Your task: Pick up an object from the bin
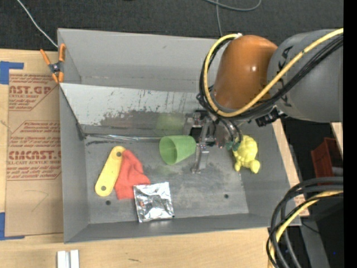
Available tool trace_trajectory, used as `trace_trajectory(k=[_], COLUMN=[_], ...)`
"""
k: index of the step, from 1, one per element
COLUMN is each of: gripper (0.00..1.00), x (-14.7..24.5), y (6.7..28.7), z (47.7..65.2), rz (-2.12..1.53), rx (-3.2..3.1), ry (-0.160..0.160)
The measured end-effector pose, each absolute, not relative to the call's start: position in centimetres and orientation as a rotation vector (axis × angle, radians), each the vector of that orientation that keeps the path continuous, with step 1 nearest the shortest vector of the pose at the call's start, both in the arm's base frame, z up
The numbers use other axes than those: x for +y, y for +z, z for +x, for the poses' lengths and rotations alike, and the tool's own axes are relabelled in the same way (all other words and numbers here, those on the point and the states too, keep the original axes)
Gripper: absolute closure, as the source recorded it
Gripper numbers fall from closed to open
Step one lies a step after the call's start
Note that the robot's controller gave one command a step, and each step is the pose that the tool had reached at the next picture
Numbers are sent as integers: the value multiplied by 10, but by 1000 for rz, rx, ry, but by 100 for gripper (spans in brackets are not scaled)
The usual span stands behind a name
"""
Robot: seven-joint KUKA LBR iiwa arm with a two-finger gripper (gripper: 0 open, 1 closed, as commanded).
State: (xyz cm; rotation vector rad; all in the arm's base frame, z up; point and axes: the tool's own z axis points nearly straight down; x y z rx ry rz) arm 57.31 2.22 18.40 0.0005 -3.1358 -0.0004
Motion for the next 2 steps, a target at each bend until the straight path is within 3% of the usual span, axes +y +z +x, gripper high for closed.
trace_trajectory(k=[1,2], gripper=[0,0], x=[22,91], y=[189,112], z=[575,568], rz=[0,92], rx=[-3144,-3145], ry=[-1,-2])
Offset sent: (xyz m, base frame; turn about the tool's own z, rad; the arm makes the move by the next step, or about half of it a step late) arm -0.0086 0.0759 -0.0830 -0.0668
